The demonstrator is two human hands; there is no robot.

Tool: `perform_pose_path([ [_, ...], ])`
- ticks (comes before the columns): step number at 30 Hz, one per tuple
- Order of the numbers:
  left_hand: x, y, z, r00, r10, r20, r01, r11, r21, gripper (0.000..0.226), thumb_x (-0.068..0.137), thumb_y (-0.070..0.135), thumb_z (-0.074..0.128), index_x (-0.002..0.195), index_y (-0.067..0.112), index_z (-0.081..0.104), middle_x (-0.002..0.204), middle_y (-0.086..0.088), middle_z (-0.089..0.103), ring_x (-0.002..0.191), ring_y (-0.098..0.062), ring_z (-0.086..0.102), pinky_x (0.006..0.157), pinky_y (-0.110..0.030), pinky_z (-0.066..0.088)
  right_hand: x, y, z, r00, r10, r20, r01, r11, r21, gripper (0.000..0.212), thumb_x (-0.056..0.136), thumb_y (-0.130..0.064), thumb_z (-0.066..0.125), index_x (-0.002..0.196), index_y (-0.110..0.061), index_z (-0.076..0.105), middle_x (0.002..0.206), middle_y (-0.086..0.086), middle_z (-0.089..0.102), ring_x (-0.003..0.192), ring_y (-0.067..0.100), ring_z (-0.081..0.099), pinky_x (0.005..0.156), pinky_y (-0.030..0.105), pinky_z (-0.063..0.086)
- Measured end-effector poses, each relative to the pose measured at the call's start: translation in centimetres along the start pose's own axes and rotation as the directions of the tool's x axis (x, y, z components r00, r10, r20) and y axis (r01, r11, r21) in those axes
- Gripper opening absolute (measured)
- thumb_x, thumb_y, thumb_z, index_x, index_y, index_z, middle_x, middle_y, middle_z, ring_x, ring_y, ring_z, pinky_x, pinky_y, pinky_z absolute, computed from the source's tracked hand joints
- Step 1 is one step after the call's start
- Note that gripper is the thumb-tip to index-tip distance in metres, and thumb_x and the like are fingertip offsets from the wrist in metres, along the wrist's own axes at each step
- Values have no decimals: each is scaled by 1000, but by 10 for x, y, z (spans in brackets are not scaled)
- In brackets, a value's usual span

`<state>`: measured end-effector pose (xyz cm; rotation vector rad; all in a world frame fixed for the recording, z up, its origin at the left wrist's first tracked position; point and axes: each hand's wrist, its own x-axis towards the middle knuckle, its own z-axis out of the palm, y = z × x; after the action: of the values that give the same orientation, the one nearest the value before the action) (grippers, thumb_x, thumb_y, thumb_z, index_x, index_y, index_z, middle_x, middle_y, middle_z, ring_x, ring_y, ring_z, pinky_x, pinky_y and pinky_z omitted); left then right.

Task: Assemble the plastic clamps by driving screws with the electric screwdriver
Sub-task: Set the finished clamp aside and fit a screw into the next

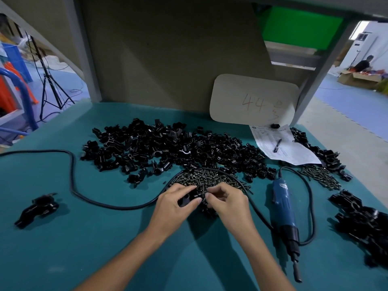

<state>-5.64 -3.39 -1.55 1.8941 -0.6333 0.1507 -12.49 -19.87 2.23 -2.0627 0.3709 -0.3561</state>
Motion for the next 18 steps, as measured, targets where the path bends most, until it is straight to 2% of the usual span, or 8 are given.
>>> perform_pose_path([
  [4,0,1,0,1000,14,10,-14,1000,11,43,86,39,78,124,20,73,99,15,64,94,-8,64,79,-25,52,4,1,-3,996,5,89,-9,999,38,10,92,-17,74,92,-27,76,80,-6,76,74,12,74,76,36,61],
  [9,-1,3,-1,999,33,7,-34,999,41,44,86,40,78,125,20,72,100,16,63,93,-6,63,79,-21,50,10,5,-7,978,53,203,-77,991,111,7,99,-16,66,98,-17,73,86,2,72,71,12,68,69,27,58],
  [12,-2,4,-1,999,47,6,-47,998,37,43,87,37,78,125,18,72,101,13,64,94,-9,63,81,-23,50,12,4,-5,968,58,244,-73,996,51,19,103,-27,60,94,-13,68,80,1,67,67,7,60,63,30,55],
  [15,-2,5,-1,998,57,1,-57,998,39,42,87,34,78,125,17,72,101,12,65,93,-10,64,81,-23,50,13,0,-2,971,32,236,-14,997,-79,33,105,-38,52,88,-12,61,74,-1,61,66,10,55,65,39,50],
  [18,-2,5,-1,997,71,14,-71,996,45,40,87,34,78,124,18,72,100,13,65,91,-9,64,79,-19,50,13,-2,-2,974,-15,228,42,993,-115,35,107,-38,48,85,-12,57,71,0,56,64,11,51,63,40,46],
])
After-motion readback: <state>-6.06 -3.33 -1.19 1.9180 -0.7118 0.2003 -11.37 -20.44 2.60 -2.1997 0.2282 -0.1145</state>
